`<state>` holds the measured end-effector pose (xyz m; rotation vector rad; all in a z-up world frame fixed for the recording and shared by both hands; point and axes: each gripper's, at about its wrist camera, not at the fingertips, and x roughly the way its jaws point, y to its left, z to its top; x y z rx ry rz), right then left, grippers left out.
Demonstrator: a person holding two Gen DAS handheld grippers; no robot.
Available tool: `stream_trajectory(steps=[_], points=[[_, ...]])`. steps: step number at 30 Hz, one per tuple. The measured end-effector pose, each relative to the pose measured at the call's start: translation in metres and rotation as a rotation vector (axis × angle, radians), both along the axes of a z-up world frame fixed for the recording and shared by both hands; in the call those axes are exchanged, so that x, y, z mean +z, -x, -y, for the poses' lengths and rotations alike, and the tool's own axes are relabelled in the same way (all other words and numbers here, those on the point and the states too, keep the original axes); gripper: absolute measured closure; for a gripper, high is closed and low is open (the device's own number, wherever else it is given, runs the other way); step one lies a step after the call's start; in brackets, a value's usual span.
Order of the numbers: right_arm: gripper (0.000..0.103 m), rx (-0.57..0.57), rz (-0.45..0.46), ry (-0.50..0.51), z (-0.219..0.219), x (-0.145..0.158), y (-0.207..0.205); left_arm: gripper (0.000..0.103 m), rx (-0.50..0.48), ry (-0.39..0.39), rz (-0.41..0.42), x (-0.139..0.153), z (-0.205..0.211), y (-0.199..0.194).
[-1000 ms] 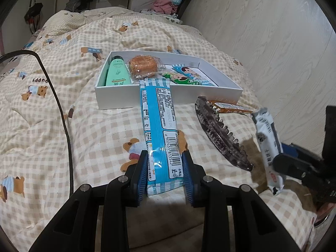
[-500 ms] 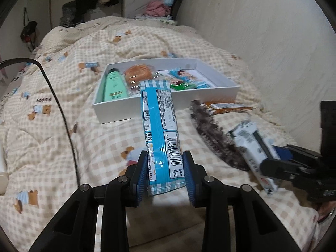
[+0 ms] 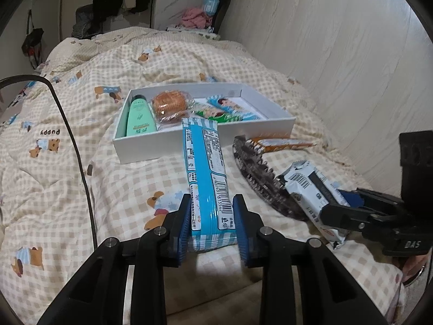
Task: Organize objects
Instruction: 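Carry the wafer bar and white packet over the white box with both grippers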
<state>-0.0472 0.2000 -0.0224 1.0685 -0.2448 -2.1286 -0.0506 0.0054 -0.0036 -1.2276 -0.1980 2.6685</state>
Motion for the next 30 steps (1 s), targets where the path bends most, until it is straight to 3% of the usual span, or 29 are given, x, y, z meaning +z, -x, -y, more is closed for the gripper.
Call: stream_trajectory(steps=[8, 13, 21, 26, 30], points=[[0.054, -0.014, -0.014, 0.064, -0.011, 0.008, -0.001, 0.071, -0.015, -0.133, -0.069, 0.02, 0.017, -0.007], [0.054, -0.002, -0.075, 0.06, -0.013, 0.031, -0.003, 0.071, 0.023, -0.188, -0.13, 0.043, 0.038, -0.004], [0.054, 0.011, -0.207, 0.034, -0.003, 0.069, 0.012, 0.071, 0.039, -0.181, -0.253, 0.092, 0.047, 0.014], [0.054, 0.004, -0.258, 0.079, 0.001, 0.095, 0.039, 0.071, 0.008, -0.082, -0.291, 0.115, 0.034, 0.033], [0.055, -0.092, -0.281, 0.132, 0.0, 0.108, 0.066, 0.071, -0.012, -0.066, -0.354, 0.129, 0.024, 0.049]])
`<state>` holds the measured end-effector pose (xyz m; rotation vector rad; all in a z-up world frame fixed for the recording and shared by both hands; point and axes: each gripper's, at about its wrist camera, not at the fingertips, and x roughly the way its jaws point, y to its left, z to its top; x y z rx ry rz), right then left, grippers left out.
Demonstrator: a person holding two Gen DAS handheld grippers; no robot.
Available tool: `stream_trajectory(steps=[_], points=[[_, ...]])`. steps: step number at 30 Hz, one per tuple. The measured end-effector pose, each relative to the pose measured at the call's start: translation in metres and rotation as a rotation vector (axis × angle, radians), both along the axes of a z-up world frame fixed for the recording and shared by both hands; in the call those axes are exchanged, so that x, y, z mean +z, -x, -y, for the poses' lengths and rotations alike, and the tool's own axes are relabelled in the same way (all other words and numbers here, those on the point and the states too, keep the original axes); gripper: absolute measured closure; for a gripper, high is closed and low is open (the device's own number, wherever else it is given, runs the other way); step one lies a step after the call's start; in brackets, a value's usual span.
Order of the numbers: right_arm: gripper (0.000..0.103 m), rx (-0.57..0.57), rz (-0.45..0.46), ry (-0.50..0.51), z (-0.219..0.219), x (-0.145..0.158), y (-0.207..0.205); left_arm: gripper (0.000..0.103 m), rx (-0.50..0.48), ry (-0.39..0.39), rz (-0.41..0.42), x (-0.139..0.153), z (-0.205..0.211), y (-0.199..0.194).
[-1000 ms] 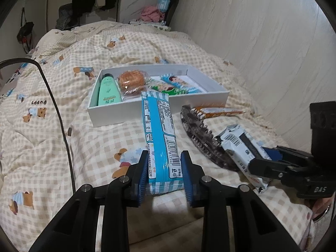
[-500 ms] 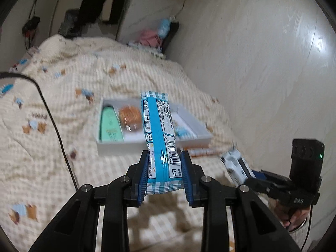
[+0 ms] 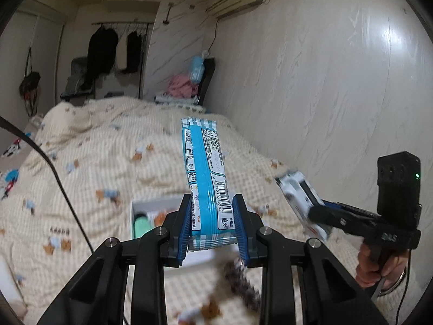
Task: Organize objects
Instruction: 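Carry the wafer bar and white packet over the white box with both grippers, then lower both snacks into the white box and open both grippers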
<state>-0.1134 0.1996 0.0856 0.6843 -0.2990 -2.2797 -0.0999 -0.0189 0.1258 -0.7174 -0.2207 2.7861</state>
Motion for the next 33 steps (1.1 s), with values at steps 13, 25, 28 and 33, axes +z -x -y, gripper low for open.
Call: stream_trajectory(steps=[13, 25, 28, 33], points=[[0.055, -0.308, -0.042, -0.13, 0.041, -0.072, 0.059, 0.071, 0.211, 0.017, 0.123, -0.096, -0.015, 0.086], [0.055, -0.335, 0.018, -0.327, 0.057, -0.111, 0.074, 0.071, 0.11, 0.187, 0.287, -0.168, -0.04, 0.105], [0.055, -0.327, 0.054, -0.376, 0.061, -0.121, 0.075, 0.071, 0.112, 0.181, 0.29, -0.169, -0.041, 0.102], [0.055, -0.334, 0.082, -0.389, 0.057, -0.126, 0.073, 0.071, 0.118, 0.122, 0.331, -0.171, -0.034, 0.101]])
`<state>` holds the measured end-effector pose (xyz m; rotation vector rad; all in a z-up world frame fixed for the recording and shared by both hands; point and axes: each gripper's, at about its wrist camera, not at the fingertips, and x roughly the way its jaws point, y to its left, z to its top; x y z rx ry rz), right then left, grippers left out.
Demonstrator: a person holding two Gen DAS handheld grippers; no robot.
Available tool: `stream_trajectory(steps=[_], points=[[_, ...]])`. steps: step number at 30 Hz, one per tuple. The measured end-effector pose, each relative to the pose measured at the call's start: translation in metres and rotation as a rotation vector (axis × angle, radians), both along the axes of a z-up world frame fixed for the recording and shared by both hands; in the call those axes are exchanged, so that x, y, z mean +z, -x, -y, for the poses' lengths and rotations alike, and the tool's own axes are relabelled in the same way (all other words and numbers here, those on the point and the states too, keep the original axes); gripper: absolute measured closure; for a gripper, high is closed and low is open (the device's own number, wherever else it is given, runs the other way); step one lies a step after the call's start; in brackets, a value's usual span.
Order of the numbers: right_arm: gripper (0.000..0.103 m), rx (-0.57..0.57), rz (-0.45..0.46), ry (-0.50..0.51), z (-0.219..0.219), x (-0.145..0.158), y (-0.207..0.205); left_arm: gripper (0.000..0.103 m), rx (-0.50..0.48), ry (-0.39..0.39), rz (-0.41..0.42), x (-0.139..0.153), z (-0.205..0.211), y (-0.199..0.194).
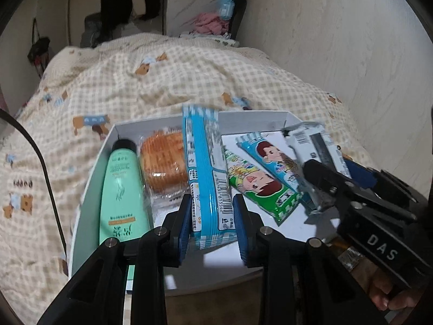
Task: Organize objects
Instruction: 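Lower both snacks into the white box and open both grippers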
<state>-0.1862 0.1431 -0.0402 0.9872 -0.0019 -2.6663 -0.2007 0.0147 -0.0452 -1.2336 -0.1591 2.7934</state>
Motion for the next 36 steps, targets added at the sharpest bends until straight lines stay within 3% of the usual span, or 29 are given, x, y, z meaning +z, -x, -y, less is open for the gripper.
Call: stream_trajectory(steps=[13, 18, 20, 23, 36], points=[[0.054, 0.002, -0.009, 0.022, -0.003, 0.001, -0.001, 0.068, 0.026, -0.067, 0.016, -0.002, 0.01, -0.003], [0.054, -0.004, -0.022, 0.027, -0.004, 0.004, -0.003, 0.065, 0.039, -0.059, 0.022, -0.003, 0.011, -0.002], [0.054, 0.001, -0.03, 0.027, -0.003, 0.006, -0.004, 0.055, 0.055, -0.052, 0.025, -0.003, 0.013, -0.001], [0.038, 0.007, -0.045, 0.035, -0.003, 0.008, -0.006, 0.029, 0.058, -0.057, 0.024, -0.003, 0.014, -0.002], [0.037, 0.016, -0.056, 0.039, -0.004, 0.01, -0.006, 0.028, 0.053, -0.055, 0.028, -0.003, 0.013, -0.001]])
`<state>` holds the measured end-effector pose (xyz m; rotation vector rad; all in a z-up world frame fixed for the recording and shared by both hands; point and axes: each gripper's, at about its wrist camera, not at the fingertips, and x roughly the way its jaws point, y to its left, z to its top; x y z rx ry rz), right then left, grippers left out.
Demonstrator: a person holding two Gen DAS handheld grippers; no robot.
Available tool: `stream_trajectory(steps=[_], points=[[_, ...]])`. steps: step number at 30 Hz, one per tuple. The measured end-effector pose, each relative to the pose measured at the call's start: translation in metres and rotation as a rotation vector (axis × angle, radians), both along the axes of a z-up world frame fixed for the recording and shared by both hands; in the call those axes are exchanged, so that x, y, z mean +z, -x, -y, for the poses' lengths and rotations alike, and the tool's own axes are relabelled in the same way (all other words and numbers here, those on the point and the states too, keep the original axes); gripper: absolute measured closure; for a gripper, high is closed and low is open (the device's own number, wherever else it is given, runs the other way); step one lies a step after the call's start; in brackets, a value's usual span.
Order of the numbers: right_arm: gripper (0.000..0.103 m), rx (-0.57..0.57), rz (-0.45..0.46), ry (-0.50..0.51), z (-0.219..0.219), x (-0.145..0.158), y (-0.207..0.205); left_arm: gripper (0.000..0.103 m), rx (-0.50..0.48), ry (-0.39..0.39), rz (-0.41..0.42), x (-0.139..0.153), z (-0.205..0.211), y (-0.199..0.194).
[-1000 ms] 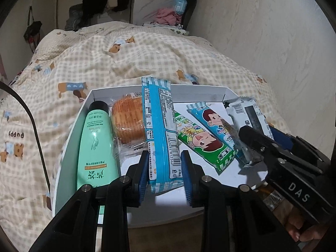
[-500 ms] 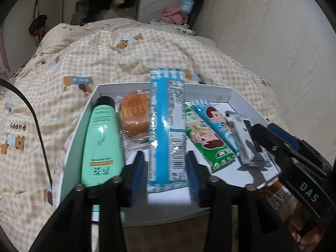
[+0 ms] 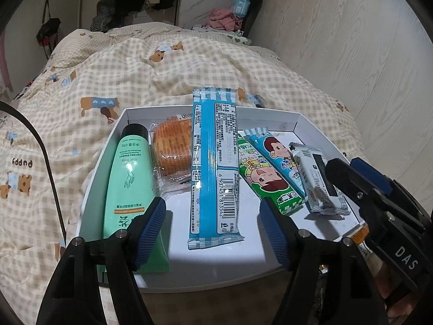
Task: Organize objects
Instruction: 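Lower both snacks into the white box and open both grippers, then move both tools back toward the dark hair comb beside the box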
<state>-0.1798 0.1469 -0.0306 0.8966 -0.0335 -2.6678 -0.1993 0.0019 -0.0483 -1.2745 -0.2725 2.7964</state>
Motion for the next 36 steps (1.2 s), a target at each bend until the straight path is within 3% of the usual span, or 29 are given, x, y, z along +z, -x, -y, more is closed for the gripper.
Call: stream_trajectory(steps=[7, 9, 12, 16, 19, 22, 26, 28, 36], points=[[0.037, 0.006, -0.031, 0.028, -0.003, 0.005, -0.005, 0.026, 0.002, 0.005, -0.007, 0.001, 0.0, 0.0], [0.037, 0.015, -0.095, 0.071, -0.009, 0.017, -0.015, 0.025, 0.002, -0.007, -0.056, 0.012, 0.002, -0.008], [0.037, 0.037, -0.208, 0.15, -0.02, 0.045, -0.032, 0.021, 0.014, 0.026, -0.21, 0.045, 0.0, -0.029], [0.037, 0.069, -0.262, 0.211, -0.033, 0.08, -0.043, 0.021, -0.018, 0.054, -0.281, 0.084, -0.002, -0.046], [0.037, 0.137, -0.228, 0.237, -0.038, 0.098, -0.05, 0.019, -0.088, -0.017, -0.343, 0.114, 0.006, -0.069], [0.037, 0.18, -0.208, 0.176, -0.038, 0.108, -0.064, 0.015, -0.142, -0.102, -0.337, 0.133, 0.013, -0.088], [0.037, 0.244, -0.182, 0.105, -0.04, 0.113, -0.089, 0.0, -0.178, -0.159, -0.393, 0.151, 0.018, -0.117], [0.024, 0.277, -0.166, 0.101, -0.043, 0.114, -0.101, 0.0, -0.213, -0.18, -0.425, 0.156, 0.019, -0.13], [0.022, 0.336, -0.148, 0.086, -0.052, 0.097, -0.143, 0.0, -0.201, -0.021, -0.368, 0.137, 0.009, -0.15]])
